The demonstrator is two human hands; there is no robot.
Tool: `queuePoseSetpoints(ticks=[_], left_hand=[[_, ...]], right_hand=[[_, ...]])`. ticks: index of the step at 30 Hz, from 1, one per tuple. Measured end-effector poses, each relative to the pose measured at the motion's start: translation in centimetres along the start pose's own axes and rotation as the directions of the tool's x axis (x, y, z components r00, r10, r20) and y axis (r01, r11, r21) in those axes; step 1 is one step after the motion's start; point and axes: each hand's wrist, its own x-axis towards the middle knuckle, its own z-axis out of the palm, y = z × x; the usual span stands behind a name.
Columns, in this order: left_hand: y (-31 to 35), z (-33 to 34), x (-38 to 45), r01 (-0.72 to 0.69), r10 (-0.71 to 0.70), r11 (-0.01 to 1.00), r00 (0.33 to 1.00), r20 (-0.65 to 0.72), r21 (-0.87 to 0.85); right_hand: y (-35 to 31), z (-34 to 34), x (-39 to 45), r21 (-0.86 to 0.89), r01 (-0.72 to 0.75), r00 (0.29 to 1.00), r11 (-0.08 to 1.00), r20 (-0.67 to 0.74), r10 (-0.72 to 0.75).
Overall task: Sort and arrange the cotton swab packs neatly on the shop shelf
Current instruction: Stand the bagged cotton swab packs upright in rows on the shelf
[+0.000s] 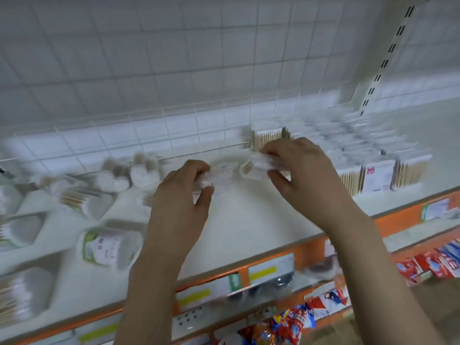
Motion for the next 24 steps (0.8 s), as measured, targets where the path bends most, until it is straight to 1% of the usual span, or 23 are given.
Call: queuePoseSetpoints(ticks=[3, 8, 12, 15, 18, 20, 24], left_hand=[[1.3, 2.3, 1.1, 0.018, -0.017, 0.999, 0.999, -0.039, 0.03], [2.7, 5.0, 2.2, 0.052, -0.046, 0.995, 0.996, -0.08, 0.081], [3.5, 6.2, 2.5, 0.103, -0.093, 0.988, 0.991, -0.092, 0.113], [3.9, 6.8, 2.5, 0.123, -0.11, 0.983, 0.989, -0.1, 0.136], [4.0, 7.2, 2.4, 0.138, -0.122, 0.976, 0.987, -0.1, 0.169], [4.0, 7.4, 2.3, 0.147, -0.131, 0.971, 0.987, -0.096, 0.191], [4.0, 7.8, 1.8, 0.168, -0.149, 0.963, 0.983, -0.107, 0.212]], right_hand=[[3.7, -0.7, 3.4, -0.057, 0.091, 0.995, 0.994, 0.039, -0.089], [8.4, -0.5, 8.5, -0.047, 0.204, 0.97, 0.978, 0.142, -0.196], [11.0, 1.2, 10.9, -0.028, 0.235, 0.933, 0.972, 0.288, -0.217], [12.2, 2.8, 12.0, -0.056, 0.264, 0.901, 0.963, 0.371, -0.225], [12.9, 4.0, 12.6, -0.131, 0.337, 0.874, 0.932, 0.411, -0.259], [13.1, 4.5, 13.0, -0.151, 0.374, 0.861, 0.915, 0.424, -0.282], [13.6, 5.2, 13.4, -0.152, 0.378, 0.845, 0.913, 0.459, -0.274]])
